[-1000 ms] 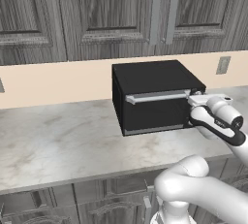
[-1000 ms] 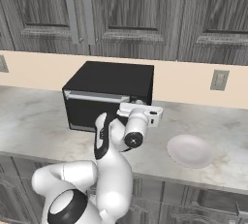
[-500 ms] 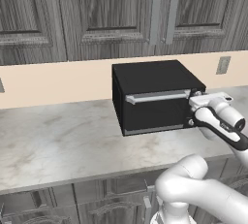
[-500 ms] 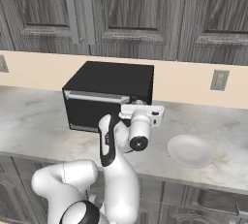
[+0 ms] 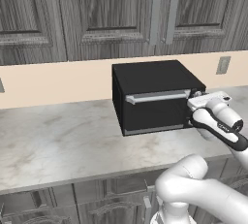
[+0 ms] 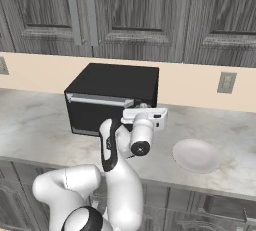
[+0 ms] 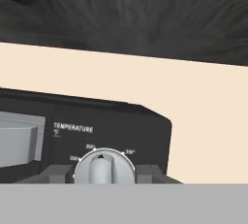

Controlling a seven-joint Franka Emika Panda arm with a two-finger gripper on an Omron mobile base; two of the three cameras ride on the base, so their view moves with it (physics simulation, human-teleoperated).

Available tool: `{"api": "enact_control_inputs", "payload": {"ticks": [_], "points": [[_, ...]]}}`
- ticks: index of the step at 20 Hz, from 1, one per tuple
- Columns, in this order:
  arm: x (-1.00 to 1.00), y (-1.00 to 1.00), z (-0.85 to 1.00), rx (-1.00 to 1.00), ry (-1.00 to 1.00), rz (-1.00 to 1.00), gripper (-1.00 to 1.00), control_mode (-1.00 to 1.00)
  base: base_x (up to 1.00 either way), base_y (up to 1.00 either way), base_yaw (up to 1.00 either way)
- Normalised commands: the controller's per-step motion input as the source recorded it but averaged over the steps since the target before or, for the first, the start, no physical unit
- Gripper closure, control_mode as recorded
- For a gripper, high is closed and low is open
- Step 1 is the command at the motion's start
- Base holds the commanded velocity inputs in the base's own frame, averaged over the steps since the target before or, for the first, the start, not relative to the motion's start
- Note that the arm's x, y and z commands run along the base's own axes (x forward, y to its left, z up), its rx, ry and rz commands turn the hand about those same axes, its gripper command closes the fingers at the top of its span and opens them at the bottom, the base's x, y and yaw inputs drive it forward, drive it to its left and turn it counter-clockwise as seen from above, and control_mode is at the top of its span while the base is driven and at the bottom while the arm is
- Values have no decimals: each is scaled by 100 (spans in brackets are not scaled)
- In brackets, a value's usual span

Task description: Pull the toaster oven rack outwards. Pick up the baguette from the plate and place it on the toaster oven rack. Close the toaster oven door fully and set the temperature to the lowest setting.

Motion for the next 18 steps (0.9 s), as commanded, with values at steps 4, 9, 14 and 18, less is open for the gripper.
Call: {"api": "enact_control_inputs", "payload": {"ticks": [4,9,14,18], "points": [[0,-2,2,-17,13,9,100,-100,0,0,0],[0,-15,-3,-14,5,12,100,-100,0,0,0],[0,-21,-15,-13,0,15,100,-100,0,0,0],[0,-28,-3,-10,0,27,100,-100,0,0,0]]}}
